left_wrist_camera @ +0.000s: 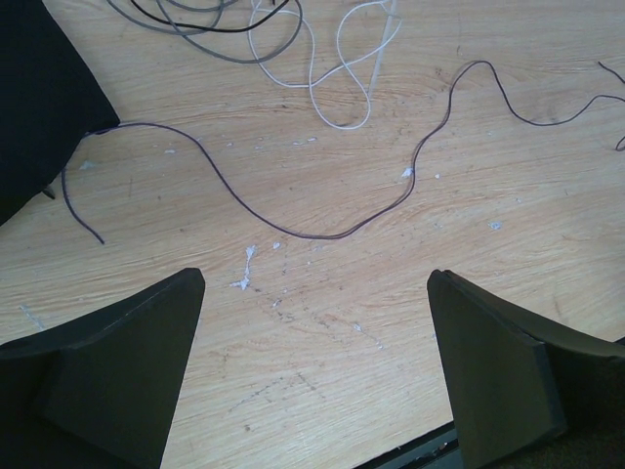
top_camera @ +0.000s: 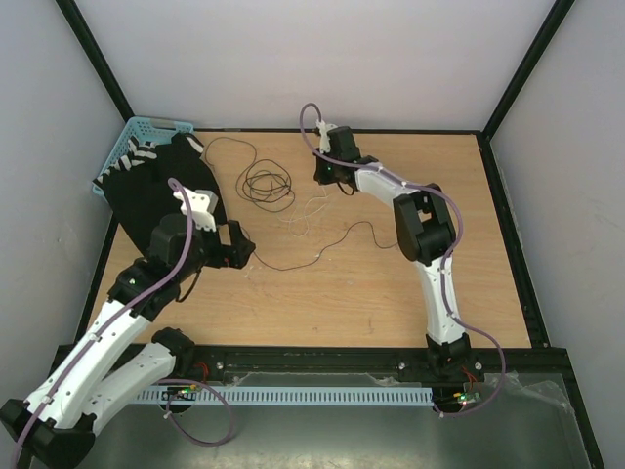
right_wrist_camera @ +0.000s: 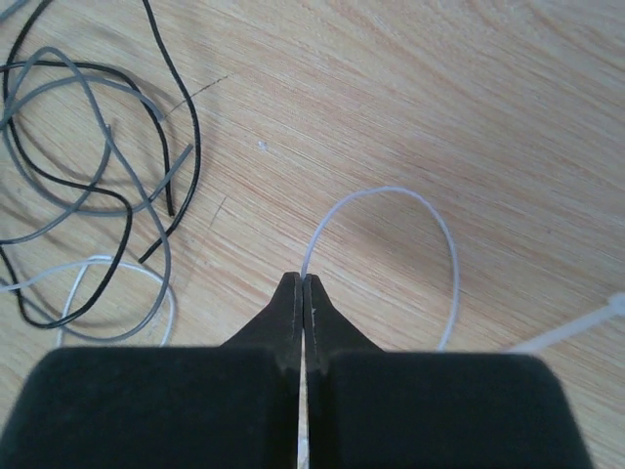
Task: Zip-tie the wires
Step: Pick up the cable at the center of the board, then straighten the cable at the center of the board.
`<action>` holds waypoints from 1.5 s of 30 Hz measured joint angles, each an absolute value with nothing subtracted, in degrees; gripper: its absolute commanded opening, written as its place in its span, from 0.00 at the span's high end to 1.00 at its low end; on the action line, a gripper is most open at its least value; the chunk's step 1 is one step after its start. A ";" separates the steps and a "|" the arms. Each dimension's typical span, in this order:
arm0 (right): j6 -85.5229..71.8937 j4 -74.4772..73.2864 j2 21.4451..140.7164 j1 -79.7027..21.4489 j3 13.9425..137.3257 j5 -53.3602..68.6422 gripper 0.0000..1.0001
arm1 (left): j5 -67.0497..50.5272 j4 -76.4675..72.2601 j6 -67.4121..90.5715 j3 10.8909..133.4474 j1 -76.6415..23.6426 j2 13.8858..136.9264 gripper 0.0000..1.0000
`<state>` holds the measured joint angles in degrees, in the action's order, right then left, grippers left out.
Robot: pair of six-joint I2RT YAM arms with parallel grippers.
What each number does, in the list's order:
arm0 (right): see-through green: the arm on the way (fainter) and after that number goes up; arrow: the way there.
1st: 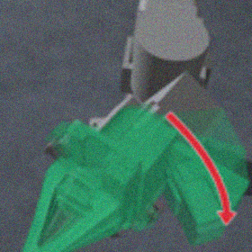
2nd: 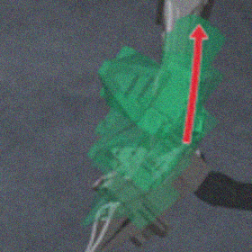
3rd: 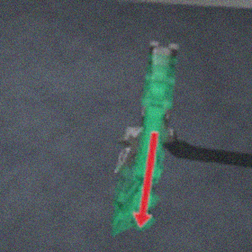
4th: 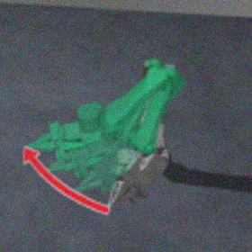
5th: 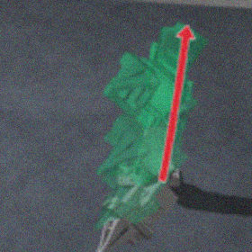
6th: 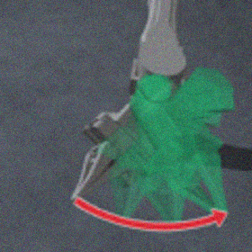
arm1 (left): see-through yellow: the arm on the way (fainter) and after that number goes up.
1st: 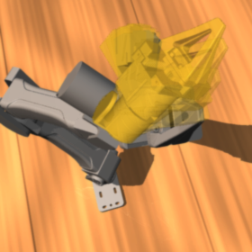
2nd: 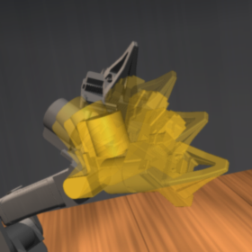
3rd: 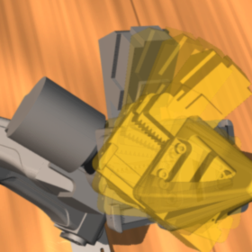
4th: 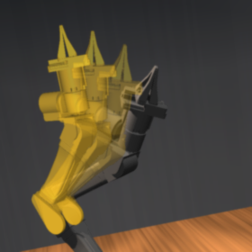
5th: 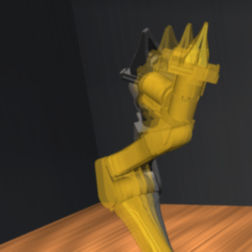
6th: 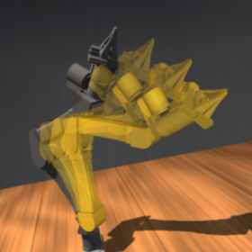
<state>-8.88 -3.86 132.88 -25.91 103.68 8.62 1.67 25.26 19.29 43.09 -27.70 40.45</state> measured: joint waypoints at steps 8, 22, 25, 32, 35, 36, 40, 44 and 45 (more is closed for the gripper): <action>-8.19 -7.88 118.41 -25.93 103.85 8.60 1.00 | 0.89 26.09 16.93 49.78 -26.33 41.23 0.01; -7.42 -9.76 96.84 -25.96 128.09 10.22 1.00 | -2.48 22.02 11.64 58.50 -26.06 47.62 0.01; -7.94 -10.63 94.83 -25.96 128.81 11.35 1.00 | -4.54 20.67 11.53 59.07 -26.06 49.10 0.01; -10.46 -12.91 87.22 -25.98 121.62 14.35 1.00 | -12.29 17.08 13.02 61.89 -26.06 50.28 0.01; -12.53 -13.39 82.87 -25.96 116.57 15.57 1.00 | -15.90 14.76 15.33 61.98 -26.06 49.52 0.01; -13.28 -13.37 81.49 -25.98 115.04 15.99 1.00 | -17.12 13.91 16.23 61.95 -26.06 49.15 0.01; -16.99 -12.80 75.50 -25.96 108.38 18.41 1.00 | -20.95 9.67 19.66 60.90 -26.06 47.11 0.01; -20.01 -11.64 71.07 -25.96 104.25 20.69 1.00 | -23.18 6.68 21.93 59.99 -26.13 46.41 0.01; -20.51 -11.40 70.30 -25.98 103.72 21.12 1.00 | -23.55 6.22 22.41 59.92 -26.24 46.57 0.01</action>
